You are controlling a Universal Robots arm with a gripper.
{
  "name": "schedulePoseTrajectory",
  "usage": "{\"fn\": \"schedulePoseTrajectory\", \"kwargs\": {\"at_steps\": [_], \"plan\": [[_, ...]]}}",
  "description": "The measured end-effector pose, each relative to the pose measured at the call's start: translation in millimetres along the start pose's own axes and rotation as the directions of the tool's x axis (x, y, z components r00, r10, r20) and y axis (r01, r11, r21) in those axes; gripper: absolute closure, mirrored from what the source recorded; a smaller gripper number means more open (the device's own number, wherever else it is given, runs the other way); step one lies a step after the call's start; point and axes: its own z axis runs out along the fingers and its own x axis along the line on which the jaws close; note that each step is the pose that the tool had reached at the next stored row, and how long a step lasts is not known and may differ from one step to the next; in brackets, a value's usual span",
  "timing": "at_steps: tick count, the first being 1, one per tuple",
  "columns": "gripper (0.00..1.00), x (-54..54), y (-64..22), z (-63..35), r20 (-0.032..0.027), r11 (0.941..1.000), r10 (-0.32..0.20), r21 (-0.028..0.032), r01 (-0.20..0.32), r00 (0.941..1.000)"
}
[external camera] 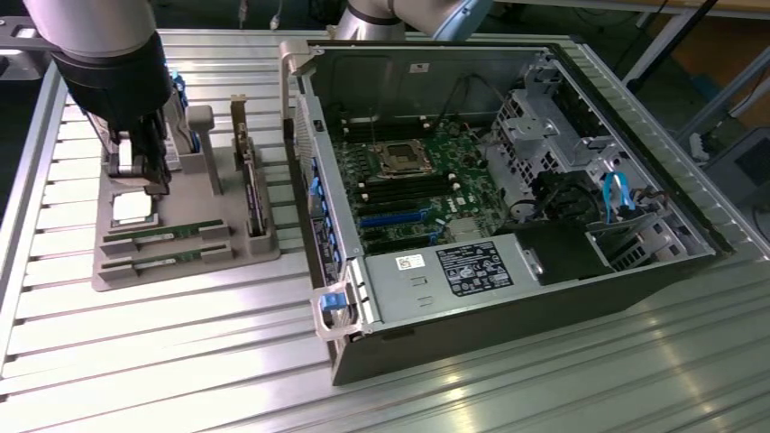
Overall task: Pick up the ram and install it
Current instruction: 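Pick up the ram and move it above insertion slot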
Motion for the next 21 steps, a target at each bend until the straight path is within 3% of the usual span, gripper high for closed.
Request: {"fn": "schedulePoseTrajectory", "kwargs": {"at_steps": [3,21], "plan": [[0.76,0.3,0.0,0.3,0.0003,1.0000,0.000,0.0004,0.000,1.0000],[0.76,27.8,-1.9,1.2,0.0009,1.0000,0.000,0.0002,0.000,1.0000]]}}
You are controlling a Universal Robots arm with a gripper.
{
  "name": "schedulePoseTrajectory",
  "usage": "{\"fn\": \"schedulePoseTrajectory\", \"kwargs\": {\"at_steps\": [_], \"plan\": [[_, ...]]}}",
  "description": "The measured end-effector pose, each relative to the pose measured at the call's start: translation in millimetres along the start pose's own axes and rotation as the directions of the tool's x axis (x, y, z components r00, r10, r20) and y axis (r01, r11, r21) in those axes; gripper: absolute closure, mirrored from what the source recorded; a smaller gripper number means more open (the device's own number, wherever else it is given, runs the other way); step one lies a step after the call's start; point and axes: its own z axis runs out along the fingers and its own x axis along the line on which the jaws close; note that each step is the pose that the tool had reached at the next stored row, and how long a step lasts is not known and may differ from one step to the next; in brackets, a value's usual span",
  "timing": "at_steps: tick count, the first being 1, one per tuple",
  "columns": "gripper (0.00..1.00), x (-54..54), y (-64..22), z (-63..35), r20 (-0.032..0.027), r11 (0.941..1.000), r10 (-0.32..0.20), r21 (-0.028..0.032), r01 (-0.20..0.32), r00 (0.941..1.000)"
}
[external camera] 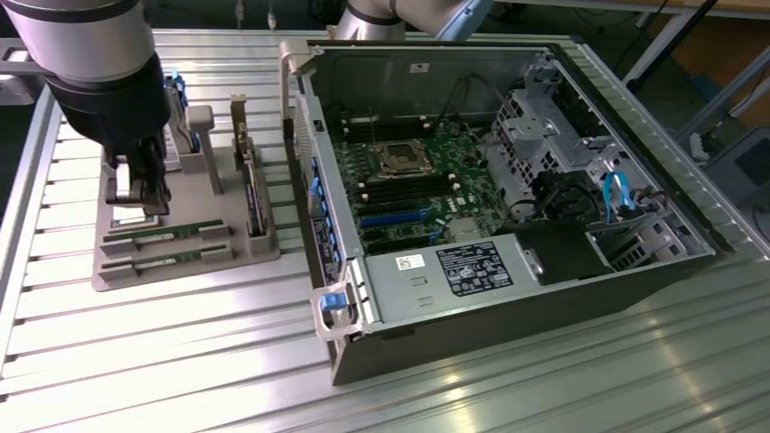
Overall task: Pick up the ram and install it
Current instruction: 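Pick up the ram and move it above insertion slot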
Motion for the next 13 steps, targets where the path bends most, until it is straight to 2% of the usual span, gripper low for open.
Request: {"fn": "schedulePoseTrajectory", "kwargs": {"at_steps": [7,13], "plan": [[0.76,8.0,-0.5,0.3,0.0000,1.0000,0.000,-0.0001,0.000,1.0000],[0.76,8.9,-0.6,0.3,0.0000,1.0000,0.000,-0.0001,0.000,1.0000]]}}
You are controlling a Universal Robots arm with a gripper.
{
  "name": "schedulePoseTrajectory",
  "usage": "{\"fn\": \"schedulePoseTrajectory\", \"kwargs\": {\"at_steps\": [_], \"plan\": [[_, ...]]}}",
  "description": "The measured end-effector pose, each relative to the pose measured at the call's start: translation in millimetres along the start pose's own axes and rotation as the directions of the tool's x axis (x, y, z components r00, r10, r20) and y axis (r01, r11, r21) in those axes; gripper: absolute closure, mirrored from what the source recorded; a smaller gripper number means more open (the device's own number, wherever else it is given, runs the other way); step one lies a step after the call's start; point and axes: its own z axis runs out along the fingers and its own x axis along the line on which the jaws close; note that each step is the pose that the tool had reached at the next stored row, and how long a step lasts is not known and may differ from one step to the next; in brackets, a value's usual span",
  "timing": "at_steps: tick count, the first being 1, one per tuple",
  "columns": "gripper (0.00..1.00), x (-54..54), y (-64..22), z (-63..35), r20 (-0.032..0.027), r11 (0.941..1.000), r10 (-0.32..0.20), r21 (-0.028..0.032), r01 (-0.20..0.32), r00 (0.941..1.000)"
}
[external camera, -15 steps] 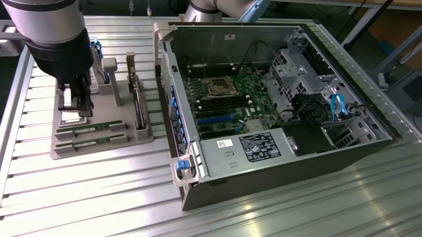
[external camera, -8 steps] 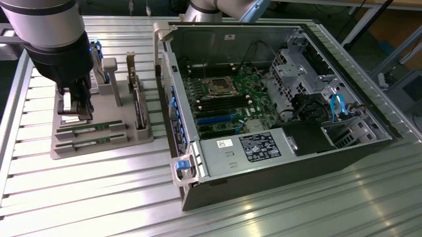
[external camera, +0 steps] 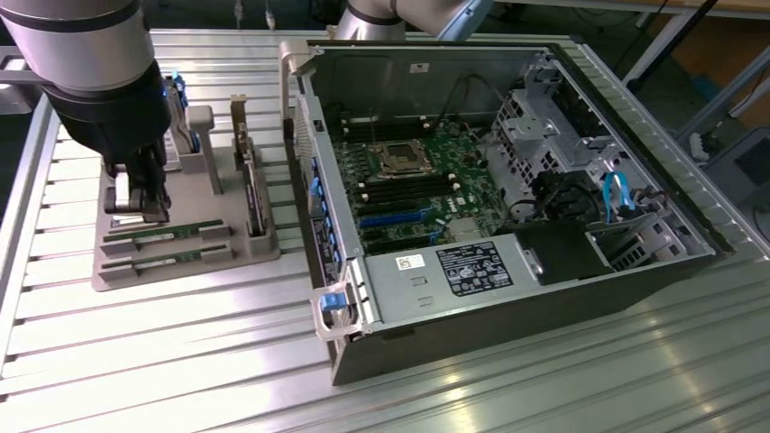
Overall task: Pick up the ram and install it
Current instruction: 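Pick up the ram and move it above insertion slot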
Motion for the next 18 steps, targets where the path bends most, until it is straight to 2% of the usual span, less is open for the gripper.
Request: {"fn": "schedulePoseTrajectory", "kwargs": {"at_steps": [13,18], "plan": [[0.76,-0.4,-0.2,10.7,-0.0002,0.9999,-0.013,0.0012,0.013,0.9999],[0.76,-0.7,-0.4,19.0,-0.0003,0.9998,-0.018,0.0015,0.018,0.9998]]}}
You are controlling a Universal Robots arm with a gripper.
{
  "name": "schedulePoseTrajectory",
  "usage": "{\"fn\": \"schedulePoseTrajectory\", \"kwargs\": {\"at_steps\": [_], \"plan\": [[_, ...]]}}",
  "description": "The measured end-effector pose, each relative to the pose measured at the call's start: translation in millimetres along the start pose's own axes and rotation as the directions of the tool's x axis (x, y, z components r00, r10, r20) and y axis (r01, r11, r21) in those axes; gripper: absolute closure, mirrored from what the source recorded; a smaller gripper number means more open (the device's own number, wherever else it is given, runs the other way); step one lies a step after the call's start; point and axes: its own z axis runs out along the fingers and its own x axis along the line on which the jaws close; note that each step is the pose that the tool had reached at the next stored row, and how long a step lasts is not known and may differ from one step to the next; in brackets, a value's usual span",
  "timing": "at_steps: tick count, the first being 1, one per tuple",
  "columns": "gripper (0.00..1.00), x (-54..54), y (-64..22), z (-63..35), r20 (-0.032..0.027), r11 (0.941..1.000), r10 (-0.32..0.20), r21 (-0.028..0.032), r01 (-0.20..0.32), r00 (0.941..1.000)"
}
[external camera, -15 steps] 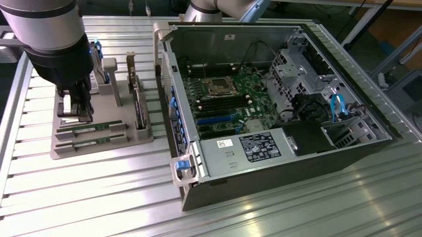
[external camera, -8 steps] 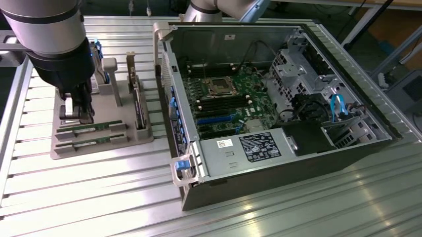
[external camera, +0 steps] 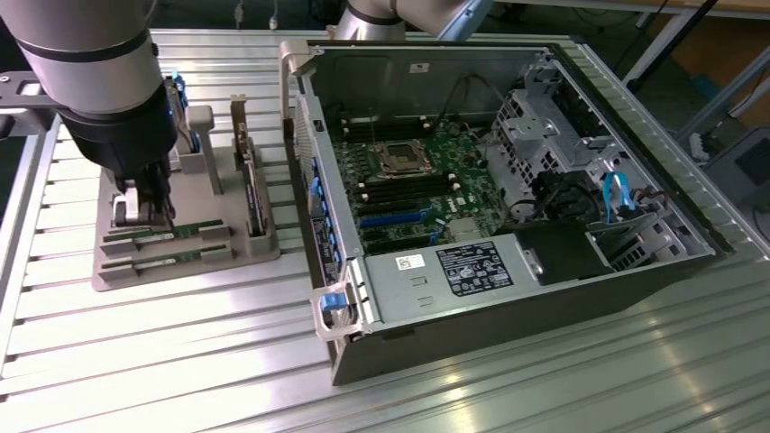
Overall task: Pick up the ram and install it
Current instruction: 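Pick up the ram and move it above insertion slot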
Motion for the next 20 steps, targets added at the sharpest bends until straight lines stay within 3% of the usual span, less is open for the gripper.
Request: {"fn": "schedulePoseTrajectory", "kwargs": {"at_steps": [13,20], "plan": [[0.76,-0.7,-0.4,22.5,-0.0002,0.9999,-0.012,0.0005,0.012,0.9999],[0.76,-0.7,-0.5,23.6,-0.0002,0.9999,-0.013,0.0005,0.013,0.9999]]}}
